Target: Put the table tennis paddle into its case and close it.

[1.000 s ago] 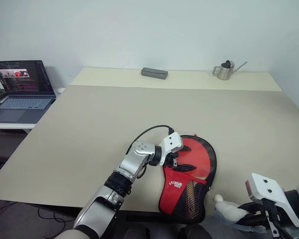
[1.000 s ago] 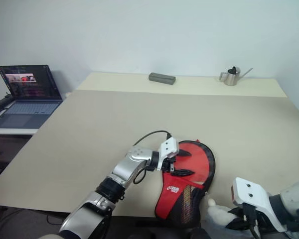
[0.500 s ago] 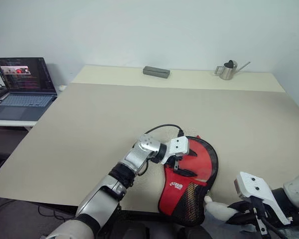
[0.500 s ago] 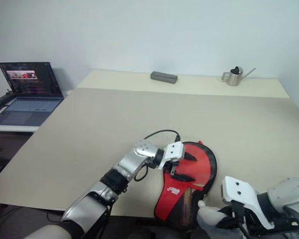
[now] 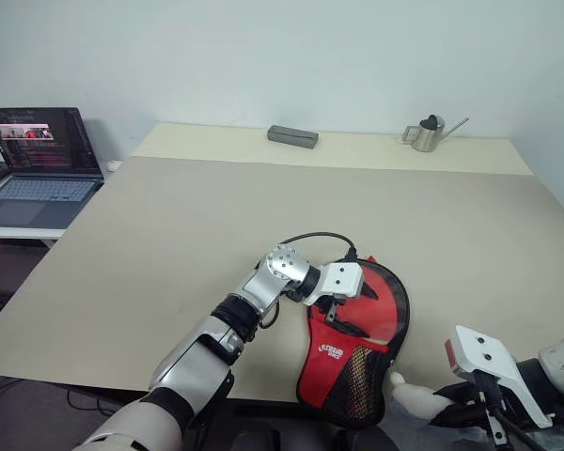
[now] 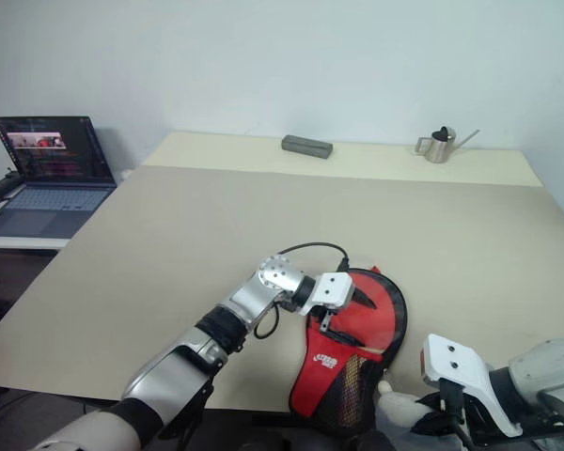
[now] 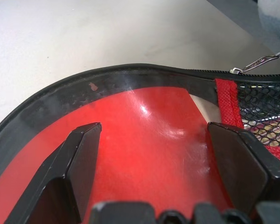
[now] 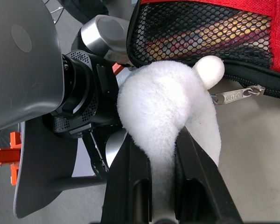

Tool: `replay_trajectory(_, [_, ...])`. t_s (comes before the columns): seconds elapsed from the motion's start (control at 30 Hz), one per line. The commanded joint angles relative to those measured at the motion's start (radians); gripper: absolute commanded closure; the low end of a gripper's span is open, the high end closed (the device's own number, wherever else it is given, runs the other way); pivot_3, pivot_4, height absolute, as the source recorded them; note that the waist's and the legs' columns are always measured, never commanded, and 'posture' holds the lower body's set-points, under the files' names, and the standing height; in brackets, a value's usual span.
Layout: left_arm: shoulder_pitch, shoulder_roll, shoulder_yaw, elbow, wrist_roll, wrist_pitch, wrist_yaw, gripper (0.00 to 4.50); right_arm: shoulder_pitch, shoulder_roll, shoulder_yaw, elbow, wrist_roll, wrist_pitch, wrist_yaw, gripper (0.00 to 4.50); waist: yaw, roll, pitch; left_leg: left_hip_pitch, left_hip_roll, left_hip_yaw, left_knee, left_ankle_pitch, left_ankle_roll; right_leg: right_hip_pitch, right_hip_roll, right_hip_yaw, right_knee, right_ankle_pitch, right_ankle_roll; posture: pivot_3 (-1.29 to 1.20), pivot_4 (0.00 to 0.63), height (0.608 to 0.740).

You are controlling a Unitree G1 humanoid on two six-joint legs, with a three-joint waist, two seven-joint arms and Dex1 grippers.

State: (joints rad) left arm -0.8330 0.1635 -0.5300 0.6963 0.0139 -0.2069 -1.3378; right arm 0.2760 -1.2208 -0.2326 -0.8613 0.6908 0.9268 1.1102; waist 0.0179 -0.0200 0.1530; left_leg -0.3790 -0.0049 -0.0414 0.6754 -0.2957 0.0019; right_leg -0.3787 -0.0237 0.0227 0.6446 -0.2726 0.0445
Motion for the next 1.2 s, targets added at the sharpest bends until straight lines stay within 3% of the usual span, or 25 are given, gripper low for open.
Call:
replay_trajectory(0.03, [0.090,0.035,-0.080,0.050,0.081,0.029,-0.065,0.54,0.024,-0.006,-0.003,-0.038,0.042,0.001,0.023,4.34,0.000,0.001,-0.001,0.000,0.000,-0.001,0.000,0.000,0.000,0.000,0.000,-0.002,0.000,0.000,-0.002,0.00,0.150,0.740])
replay_trajectory(0.5, [0.129,0.042,-0.083,0.009,0.093,0.058,-0.054,0.54,0.147,-0.010,-0.083,-0.138,0.134,0.024,0.050,4.34,0.002,0.001,-0.012,0.004,0.000,-0.011,-0.005,-0.003,0.000,0.006,0.000,-0.009,0.000,-0.007,-0.009,0.00,0.150,0.740])
replay_trajectory(0.9, [0.150,0.041,-0.086,-0.029,0.095,0.086,-0.045,0.54,0.185,-0.004,-0.019,-0.186,0.184,-0.002,0.022,4.34,0.005,0.001,-0.019,0.010,-0.001,-0.012,-0.013,-0.003,-0.001,0.010,0.000,-0.009,0.000,-0.013,-0.012,0.00,0.150,0.740])
replay_trajectory(1.2, [0.146,0.033,-0.085,-0.022,0.103,0.086,-0.027,0.54,0.182,-0.079,0.019,-0.186,0.301,-0.072,-0.046,4.35,0.005,0.001,-0.019,0.013,-0.001,-0.011,-0.013,-0.004,-0.001,0.012,0.000,-0.009,0.001,-0.014,-0.012,0.00,0.150,0.740])
